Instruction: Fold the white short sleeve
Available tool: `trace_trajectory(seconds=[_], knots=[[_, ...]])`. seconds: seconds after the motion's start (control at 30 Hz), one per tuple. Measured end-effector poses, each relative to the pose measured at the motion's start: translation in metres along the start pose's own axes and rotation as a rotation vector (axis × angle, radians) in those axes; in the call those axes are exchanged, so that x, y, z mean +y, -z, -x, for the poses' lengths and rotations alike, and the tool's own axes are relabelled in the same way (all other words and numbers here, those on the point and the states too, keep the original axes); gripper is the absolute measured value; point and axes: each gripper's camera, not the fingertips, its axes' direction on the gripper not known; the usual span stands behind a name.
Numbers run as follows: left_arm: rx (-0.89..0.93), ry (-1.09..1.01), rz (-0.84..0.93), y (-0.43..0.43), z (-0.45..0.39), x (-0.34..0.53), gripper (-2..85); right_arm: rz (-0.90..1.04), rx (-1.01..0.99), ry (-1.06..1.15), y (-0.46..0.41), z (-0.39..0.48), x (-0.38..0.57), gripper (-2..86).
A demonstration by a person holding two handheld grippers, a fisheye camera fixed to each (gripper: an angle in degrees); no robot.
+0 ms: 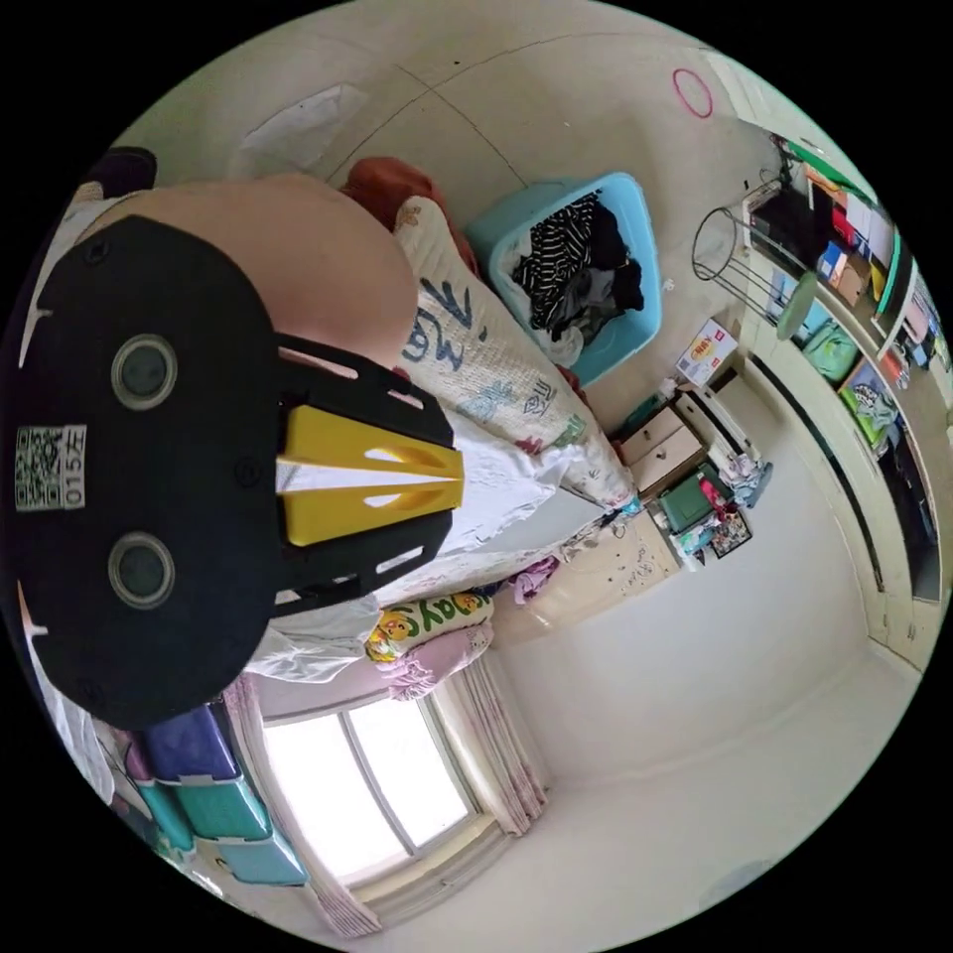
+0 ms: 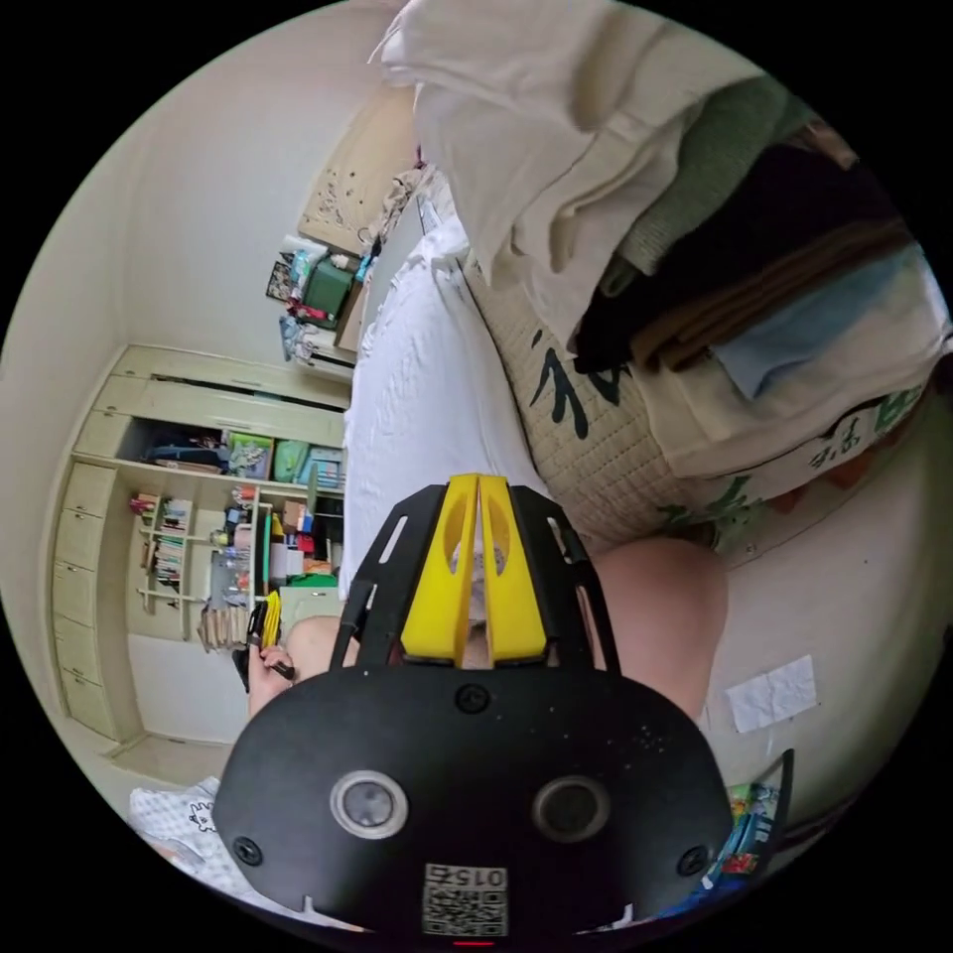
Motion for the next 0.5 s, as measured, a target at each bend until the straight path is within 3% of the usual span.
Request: trace_trajectory(seconds=[0.07, 0.17, 0.5], knots=[[0.265, 0.14, -0.073, 0.005, -0.009, -0.002, -0.9, -0.019, -0.059, -0.013, 0.002, -0.013, 0.001, -0.5], [0.493, 0.22, -0.127, 0.001, -0.032, -0.008, -0.9, -0.028, -0.102, -0.007, -0.002, -0.021, 0.0, -0.5], [0.354, 0.167, 0.031, -0.045, -0.127, -0.078, -0.7, 0.007, -0.011, 0.087, -0.036, -0.008, -0.011, -0.4]])
